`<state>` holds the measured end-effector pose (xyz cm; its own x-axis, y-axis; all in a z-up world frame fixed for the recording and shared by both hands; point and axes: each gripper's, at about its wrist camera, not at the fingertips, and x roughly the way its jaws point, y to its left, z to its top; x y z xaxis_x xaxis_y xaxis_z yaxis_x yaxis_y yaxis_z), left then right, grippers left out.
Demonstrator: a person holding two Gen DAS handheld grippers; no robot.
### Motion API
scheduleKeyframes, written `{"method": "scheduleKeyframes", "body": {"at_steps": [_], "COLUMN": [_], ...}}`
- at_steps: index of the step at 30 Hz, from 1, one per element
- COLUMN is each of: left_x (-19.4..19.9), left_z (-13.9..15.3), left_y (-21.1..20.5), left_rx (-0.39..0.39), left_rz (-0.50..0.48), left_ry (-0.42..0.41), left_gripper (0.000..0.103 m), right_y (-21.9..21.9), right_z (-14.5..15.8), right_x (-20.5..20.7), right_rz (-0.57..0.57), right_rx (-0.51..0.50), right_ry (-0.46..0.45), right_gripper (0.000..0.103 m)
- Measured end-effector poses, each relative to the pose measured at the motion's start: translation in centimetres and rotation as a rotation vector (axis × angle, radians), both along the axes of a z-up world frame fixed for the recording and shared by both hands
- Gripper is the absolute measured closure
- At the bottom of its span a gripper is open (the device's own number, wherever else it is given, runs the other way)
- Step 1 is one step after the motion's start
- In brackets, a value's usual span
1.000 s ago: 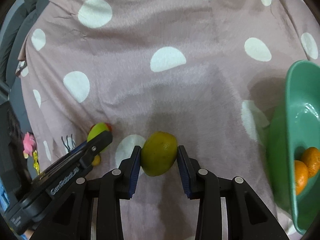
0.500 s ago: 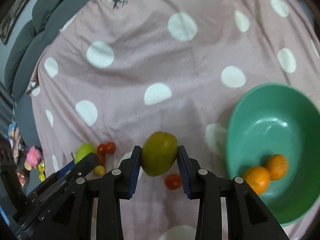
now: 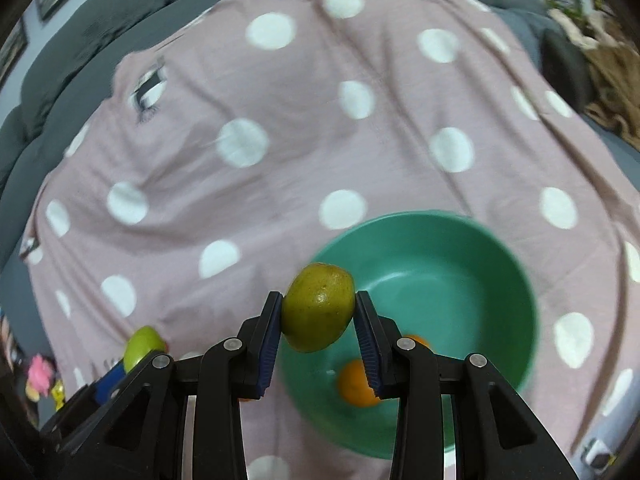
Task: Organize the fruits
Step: 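Carry the green apple in the left tool over the bowl while the right tool carries the yellow-green fruit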
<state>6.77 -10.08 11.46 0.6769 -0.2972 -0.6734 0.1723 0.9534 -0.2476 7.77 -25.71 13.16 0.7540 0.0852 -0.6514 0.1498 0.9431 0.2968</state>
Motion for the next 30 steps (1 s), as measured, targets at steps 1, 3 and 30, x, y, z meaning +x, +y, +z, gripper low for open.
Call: {"method": "scheduleKeyframes", "body": {"at_steps": [1,3,30], "left_x": [0.0,0.0,1.7], "left_z": [0.0,0.0,-3.8], "left_y": [-0.6,-2.1,-9.7], "left_rx": [0.003,0.015,0.016], "left_rz": [-0.012,-0.045,-0.225], "left_ry": [-0.002,-0.003,0.106], "left_gripper": [0.070,0.070,0.070], "right_y": [-0.6,-1.7,-5.7], "right_z": [-0.1,-0.2,-4.0], "right_x": [-0.2,-0.3,0.7], "right_rz": [-0.021,-0.062,-0.112], "right_rx": [-0.004,-0.015,0.039], "right_ry": [0.004,0.014,0.150], "right_gripper": [0.065,0.065,0.065]}}
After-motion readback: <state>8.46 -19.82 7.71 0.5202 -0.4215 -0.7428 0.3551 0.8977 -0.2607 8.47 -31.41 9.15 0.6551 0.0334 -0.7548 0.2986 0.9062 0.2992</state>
